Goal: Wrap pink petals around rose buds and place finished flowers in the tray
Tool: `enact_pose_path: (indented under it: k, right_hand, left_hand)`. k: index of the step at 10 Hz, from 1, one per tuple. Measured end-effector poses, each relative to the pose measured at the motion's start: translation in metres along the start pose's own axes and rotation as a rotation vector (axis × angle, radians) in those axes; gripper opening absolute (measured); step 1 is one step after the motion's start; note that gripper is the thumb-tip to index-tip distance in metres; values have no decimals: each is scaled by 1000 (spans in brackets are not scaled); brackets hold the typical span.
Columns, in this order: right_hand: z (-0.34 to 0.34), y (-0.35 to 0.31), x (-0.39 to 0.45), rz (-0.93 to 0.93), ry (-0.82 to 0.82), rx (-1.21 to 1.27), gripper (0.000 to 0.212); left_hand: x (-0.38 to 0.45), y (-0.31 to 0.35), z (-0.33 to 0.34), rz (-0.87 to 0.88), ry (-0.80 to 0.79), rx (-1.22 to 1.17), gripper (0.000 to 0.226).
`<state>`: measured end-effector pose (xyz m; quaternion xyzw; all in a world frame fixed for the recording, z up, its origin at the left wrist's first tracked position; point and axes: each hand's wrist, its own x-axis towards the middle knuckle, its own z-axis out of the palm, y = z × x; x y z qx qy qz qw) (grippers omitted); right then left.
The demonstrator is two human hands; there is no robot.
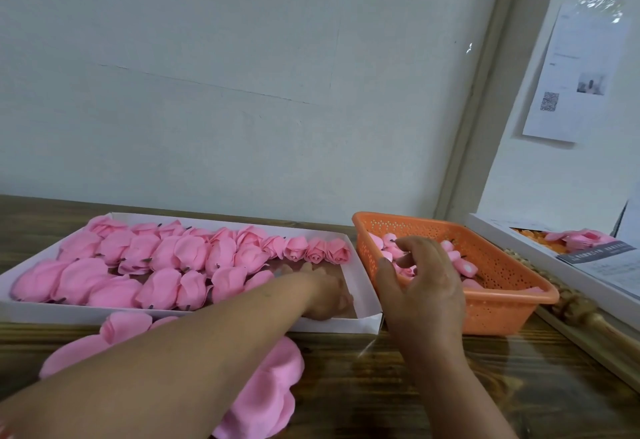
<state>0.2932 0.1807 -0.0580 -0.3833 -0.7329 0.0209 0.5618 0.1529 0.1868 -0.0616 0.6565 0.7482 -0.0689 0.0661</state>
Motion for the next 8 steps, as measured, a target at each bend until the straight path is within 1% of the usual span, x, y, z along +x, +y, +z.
enact_pose_path:
  k: [1,2,3,5,6,7,8]
  right_hand:
    - [0,0,0,0,-7,-4,22]
    - [0,0,0,-1,-8,-9,21]
    - [0,-3,0,3,-14,-19,17]
    - [1,-4,-2,13,-27,-39,20]
    - [1,-1,-2,21,-23,-44,20]
    - [1,0,-4,54,-62,-33,22]
    - [-11,-7,2,126,-39,91,24]
  left_hand:
    - [-2,-4,-9,0,13,-162,46]
    - [-5,-16,-15,-25,-44,-283,42]
    - [-13,-25,-20,-65,-84,-255,46]
    - [-22,-27,-13,-37,-125,-221,46]
    - [-26,-26,-13,2,-115,-182,42]
    - [-41,-21,-17,-13,-35,-216,42]
    - [-64,-22,-25,27,177,-308,47]
